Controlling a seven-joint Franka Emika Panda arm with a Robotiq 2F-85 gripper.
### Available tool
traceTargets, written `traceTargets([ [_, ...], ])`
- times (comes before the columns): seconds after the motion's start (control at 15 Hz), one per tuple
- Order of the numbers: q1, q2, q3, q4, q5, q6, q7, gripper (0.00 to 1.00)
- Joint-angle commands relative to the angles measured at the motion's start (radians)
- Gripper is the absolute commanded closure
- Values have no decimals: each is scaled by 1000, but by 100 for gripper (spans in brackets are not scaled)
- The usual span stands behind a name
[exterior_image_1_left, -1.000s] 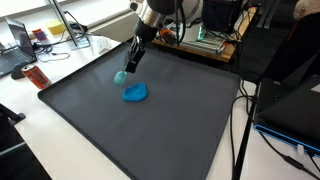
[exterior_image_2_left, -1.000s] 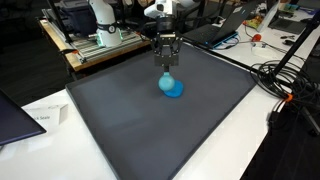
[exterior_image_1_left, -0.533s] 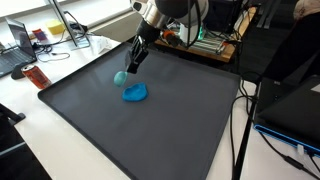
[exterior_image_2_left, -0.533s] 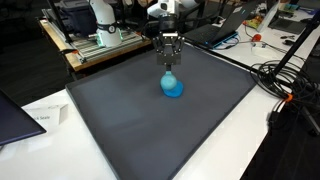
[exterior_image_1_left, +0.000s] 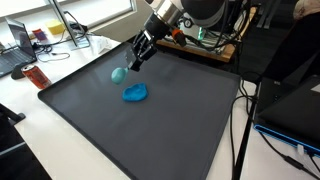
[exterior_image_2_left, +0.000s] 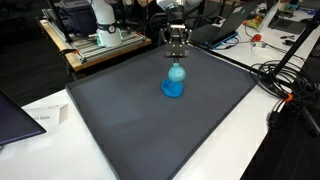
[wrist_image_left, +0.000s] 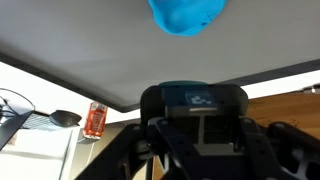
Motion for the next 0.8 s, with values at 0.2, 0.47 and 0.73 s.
traceTargets([
  [0.2,48,42,1,20,-7,113,-67,78],
  [0.47,66,46,-2,24,11,144,-103,78],
  [0.73,64,37,11,33,40,143,-150,78],
])
